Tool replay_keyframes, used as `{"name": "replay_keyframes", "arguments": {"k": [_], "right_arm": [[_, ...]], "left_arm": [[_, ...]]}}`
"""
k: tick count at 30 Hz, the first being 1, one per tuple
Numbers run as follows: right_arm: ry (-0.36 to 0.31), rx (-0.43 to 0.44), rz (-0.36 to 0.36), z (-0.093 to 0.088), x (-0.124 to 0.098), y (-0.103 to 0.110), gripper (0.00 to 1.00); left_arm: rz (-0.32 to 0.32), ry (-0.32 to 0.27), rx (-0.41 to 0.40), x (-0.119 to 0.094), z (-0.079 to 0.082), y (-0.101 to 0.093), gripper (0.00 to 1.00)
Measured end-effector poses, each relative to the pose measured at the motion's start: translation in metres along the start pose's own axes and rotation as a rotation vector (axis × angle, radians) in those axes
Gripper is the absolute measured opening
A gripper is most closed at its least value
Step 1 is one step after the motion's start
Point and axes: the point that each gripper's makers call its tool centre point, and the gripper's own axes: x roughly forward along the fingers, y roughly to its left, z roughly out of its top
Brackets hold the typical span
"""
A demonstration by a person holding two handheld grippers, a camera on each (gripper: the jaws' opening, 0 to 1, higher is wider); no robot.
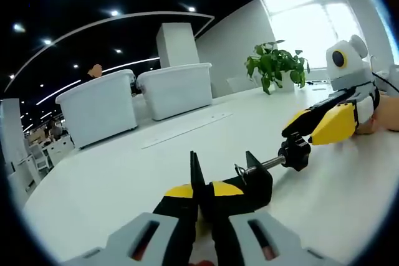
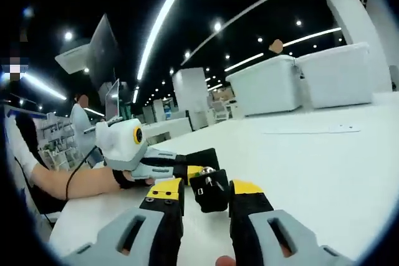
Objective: Clamp the fixed fixture on the desktop, loosen the retaining clip, secure it to the edge of the desk, and tighten the retaining clip.
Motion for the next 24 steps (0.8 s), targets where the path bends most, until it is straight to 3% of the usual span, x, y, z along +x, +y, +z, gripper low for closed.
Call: {"name": "replay_keyframes", "arguments": {"k": [3, 12, 16, 21, 24], "right_arm": [[0.011, 0.012, -0.024, -0.001, 0.003, -0.007, 0.27], [0.018, -0.021, -0.029, -0.009, 0.004, 0.008, 0.23], [0.007, -0.098, -0.031, -0.008, 0.004, 0.011, 0.23], [-0.026, -0.279, -0.038, -0.005, 0.002, 0.024, 0.17], [-0.021, -0.266, -0.042, -0.007, 0.000, 0.027, 0.16]], "left_arm": [[-0.001, 0.000, 0.000, 0.000, 0.000, 0.000, 0.08], [-0.001, -0.001, 0.000, 0.003, 0.001, 0.003, 0.08], [0.000, -0.001, 0.000, 0.004, 0.001, 0.004, 0.08], [0.002, -0.003, 0.000, 0.004, 0.001, 0.004, 0.08], [0.002, -0.004, 0.000, 0.004, 0.001, 0.003, 0.08]]}}
